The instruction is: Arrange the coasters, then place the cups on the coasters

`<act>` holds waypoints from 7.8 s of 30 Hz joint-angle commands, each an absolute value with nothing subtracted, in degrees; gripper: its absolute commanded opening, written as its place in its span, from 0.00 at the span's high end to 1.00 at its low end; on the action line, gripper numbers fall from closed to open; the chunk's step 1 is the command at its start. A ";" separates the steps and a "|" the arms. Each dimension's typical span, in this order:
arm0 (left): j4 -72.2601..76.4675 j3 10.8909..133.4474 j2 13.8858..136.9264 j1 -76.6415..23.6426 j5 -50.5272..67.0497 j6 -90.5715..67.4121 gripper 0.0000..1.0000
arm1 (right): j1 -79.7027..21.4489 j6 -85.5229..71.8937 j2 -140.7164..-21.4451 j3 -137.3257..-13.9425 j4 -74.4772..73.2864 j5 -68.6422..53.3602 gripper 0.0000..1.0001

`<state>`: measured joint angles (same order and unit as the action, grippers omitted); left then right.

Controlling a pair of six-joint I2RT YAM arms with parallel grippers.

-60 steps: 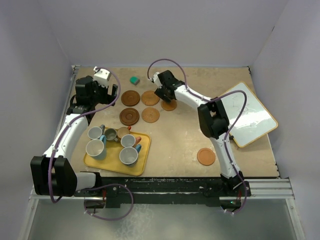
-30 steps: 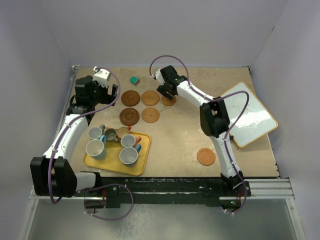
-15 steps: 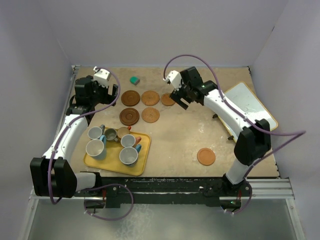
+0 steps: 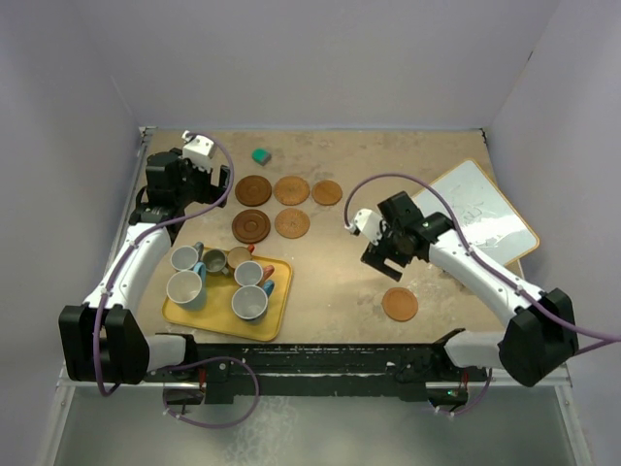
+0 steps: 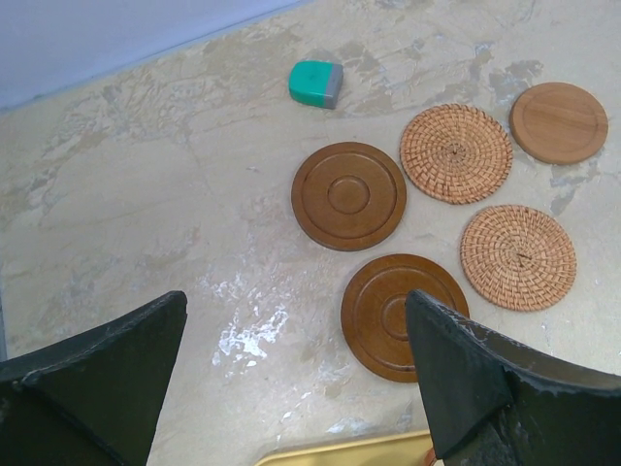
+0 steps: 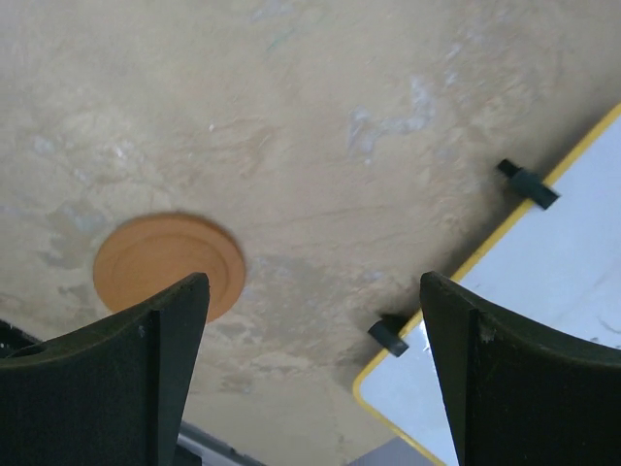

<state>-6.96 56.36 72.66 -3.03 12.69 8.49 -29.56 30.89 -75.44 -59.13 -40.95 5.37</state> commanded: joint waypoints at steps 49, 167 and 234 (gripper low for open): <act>-4.31 56.09 70.16 -2.66 12.84 8.79 0.10 | -31.96 26.81 -105.37 -69.48 -19.21 13.44 0.13; -79.47 58.46 65.34 -3.11 19.50 106.05 0.31 | -28.96 22.68 -70.81 -64.86 -33.30 -9.95 0.11; -80.39 50.09 67.52 -10.99 14.82 85.86 0.83 | -28.68 23.54 -75.15 -65.13 -34.74 -9.76 0.11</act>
